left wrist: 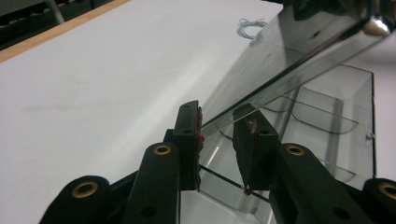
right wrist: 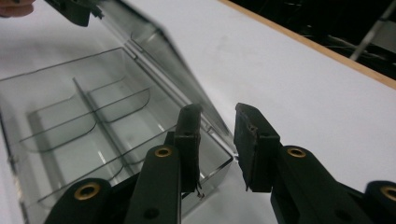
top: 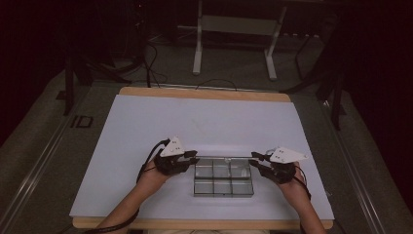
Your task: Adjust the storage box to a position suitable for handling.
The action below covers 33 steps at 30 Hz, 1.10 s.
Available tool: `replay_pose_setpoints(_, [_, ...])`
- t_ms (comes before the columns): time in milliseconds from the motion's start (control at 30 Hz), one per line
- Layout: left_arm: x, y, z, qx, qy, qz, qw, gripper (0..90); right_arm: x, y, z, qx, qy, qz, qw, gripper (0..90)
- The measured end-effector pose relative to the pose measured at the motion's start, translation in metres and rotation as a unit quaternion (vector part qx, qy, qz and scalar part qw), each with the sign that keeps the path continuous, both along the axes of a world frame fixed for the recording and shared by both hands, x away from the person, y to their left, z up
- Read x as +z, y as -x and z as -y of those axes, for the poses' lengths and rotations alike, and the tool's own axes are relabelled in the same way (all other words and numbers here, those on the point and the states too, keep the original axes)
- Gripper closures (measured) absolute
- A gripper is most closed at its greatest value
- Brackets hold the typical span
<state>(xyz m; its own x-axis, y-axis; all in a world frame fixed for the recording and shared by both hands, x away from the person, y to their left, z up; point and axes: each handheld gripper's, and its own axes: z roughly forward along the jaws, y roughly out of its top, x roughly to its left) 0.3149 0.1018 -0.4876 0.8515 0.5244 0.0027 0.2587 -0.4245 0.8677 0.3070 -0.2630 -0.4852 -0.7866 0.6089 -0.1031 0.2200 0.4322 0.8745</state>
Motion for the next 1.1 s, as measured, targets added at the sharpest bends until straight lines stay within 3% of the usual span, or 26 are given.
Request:
replay_pose_setpoints(133, [0.001, -0.003, 0.002, 0.005, 0.003, 0.003, 1.0, 72.4, 0.001, 0.001, -0.002, -0.003, -0.008, 0.018, 0.9998, 71.6])
replay_pose_setpoints(400, [0.0, -0.012, 0.002, 0.008, 0.012, -0.001, 0.9999, 74.8, 0.004, -0.003, -0.002, -0.029, -0.026, 0.024, 0.9989, 69.8])
replay_pose_setpoints(600, [-0.003, -0.017, 0.005, 0.011, 0.015, -0.002, 0.9998, 75.2, 0.005, -0.01, -0.003, -0.033, -0.031, -0.008, 0.9989, 75.0])
replay_pose_setpoints(867, [-0.004, -0.024, 0.003, 0.024, 0.027, -0.007, 0.9993, 77.6, 0.003, -0.017, -0.005, -0.066, -0.051, -0.015, 0.9964, 78.2])
replay_pose_setpoints(1100, [-0.005, -0.027, 0.004, 0.032, 0.03, -0.008, 0.999, 78.8, 0.001, -0.021, -0.012, -0.073, -0.042, -0.01, 0.9964, 75.1])
